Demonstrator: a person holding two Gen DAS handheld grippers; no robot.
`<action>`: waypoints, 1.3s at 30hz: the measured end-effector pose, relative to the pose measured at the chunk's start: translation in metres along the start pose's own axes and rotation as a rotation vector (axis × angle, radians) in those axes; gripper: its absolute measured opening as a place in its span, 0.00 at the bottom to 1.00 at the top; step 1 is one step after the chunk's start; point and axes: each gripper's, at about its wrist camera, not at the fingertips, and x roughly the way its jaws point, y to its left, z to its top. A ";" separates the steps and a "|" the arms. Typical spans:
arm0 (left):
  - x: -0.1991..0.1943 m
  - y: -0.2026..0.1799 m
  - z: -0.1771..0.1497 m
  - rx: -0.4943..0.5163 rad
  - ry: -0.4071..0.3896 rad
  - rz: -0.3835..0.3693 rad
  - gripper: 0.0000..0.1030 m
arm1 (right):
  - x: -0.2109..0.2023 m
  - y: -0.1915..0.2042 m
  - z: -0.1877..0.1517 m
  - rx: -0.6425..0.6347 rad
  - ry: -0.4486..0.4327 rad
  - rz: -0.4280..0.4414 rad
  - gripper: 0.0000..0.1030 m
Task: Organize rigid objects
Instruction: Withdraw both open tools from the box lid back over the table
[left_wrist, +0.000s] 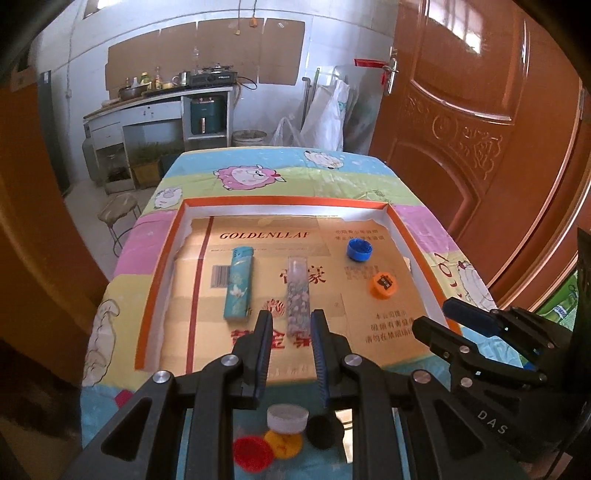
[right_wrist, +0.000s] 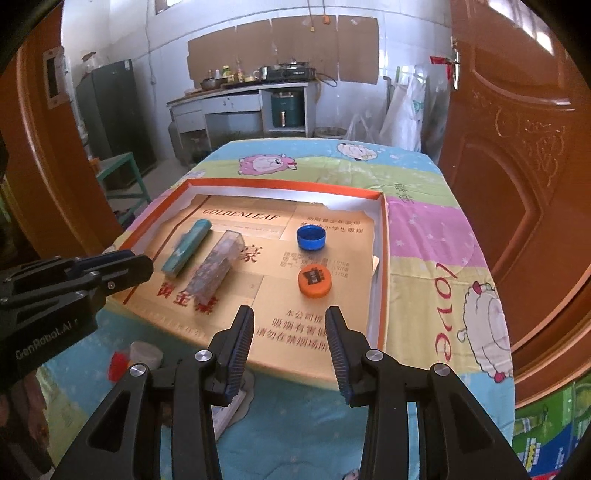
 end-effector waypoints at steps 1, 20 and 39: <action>-0.003 0.001 -0.001 -0.003 -0.001 0.000 0.20 | -0.003 0.002 -0.002 0.000 -0.002 0.000 0.40; -0.051 0.028 -0.045 -0.082 -0.047 0.012 0.20 | -0.043 0.020 -0.034 -0.008 -0.004 -0.019 0.40; -0.042 0.040 -0.097 -0.024 0.011 -0.053 0.20 | -0.017 0.045 -0.069 0.015 0.076 -0.009 0.40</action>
